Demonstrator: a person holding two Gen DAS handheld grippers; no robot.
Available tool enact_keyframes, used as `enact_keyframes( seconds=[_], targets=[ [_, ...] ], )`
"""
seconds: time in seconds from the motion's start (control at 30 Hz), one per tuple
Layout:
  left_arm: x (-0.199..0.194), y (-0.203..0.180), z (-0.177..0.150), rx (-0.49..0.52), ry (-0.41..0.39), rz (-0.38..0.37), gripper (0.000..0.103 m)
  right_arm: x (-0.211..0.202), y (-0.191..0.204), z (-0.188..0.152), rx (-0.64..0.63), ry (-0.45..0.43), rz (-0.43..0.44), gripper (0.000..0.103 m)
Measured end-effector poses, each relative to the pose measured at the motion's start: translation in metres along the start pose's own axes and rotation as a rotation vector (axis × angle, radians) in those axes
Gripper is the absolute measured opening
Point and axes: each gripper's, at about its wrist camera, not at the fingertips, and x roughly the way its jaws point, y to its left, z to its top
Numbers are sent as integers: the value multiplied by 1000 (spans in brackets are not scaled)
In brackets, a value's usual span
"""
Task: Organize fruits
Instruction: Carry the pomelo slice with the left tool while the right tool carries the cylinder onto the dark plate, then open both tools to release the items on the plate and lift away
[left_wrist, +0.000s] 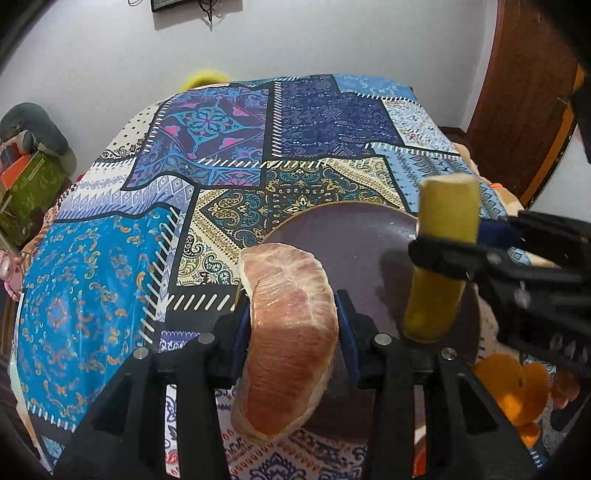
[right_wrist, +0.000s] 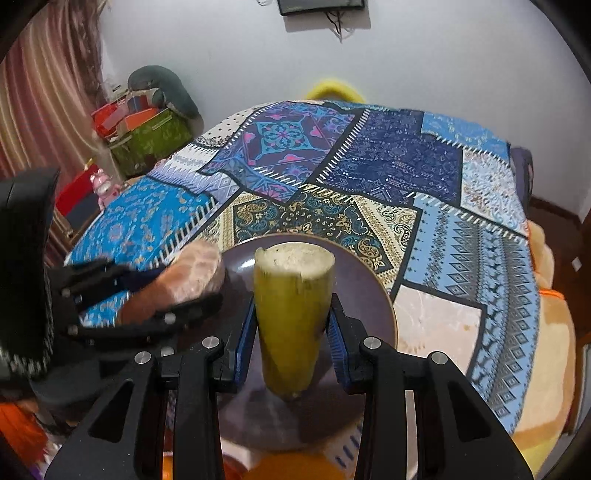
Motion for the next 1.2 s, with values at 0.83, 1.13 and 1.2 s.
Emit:
enact_keyframes(
  seconds=[0.83, 1.13, 1.2],
  targets=[
    [-20, 8, 0, -28, -23, -2, 56, 21, -9, -3, -30, 130, -95, 38],
    [-79, 15, -22, -55, -69, 21, 63, -54, 8, -21, -28, 4, -126, 46],
    [-91, 16, -28, -60, -73, 26, 63, -72, 12, -28, -31, -25, -137, 48]
  ],
)
